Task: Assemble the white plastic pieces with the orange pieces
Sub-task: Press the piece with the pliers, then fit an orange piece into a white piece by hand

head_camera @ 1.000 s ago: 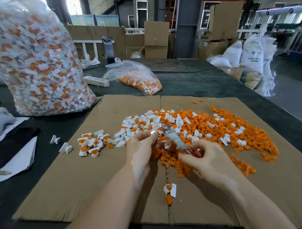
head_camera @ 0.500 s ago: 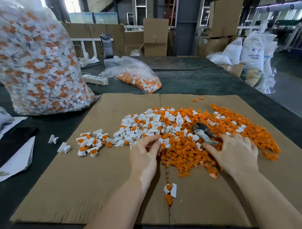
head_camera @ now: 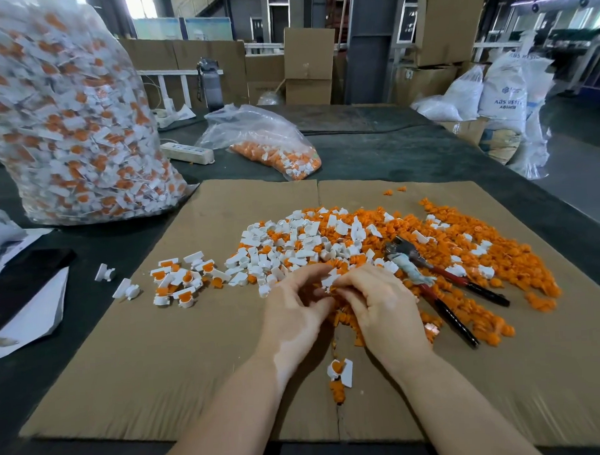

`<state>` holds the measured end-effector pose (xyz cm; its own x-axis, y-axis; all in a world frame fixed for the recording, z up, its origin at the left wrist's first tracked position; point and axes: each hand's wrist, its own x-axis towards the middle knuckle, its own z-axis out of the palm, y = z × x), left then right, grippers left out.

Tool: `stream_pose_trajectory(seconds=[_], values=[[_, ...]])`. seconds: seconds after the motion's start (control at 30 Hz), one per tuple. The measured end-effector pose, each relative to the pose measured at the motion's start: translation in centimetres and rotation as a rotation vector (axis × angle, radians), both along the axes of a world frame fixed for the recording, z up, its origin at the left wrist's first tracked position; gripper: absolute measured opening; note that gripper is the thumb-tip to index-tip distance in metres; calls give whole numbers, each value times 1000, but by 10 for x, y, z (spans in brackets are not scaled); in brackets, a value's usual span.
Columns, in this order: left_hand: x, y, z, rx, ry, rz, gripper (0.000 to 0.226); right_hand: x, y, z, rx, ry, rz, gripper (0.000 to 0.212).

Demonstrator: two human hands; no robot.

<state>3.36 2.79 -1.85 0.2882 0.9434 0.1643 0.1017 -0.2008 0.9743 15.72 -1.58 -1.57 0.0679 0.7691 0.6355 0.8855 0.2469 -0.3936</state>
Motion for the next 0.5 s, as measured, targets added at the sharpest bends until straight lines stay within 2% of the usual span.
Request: stream_pose_trajectory(seconds=[0.07, 0.2, 0.5], values=[[1, 0, 0, 46, 75, 2, 36, -1, -2, -2, 23, 10, -8, 8], [3, 0, 0, 57, 105, 50, 32, 3, -5, -4, 29, 83, -36, 15], [2, -1, -1, 103, 174, 41, 31, 3, -6, -5, 58, 43, -10, 9]])
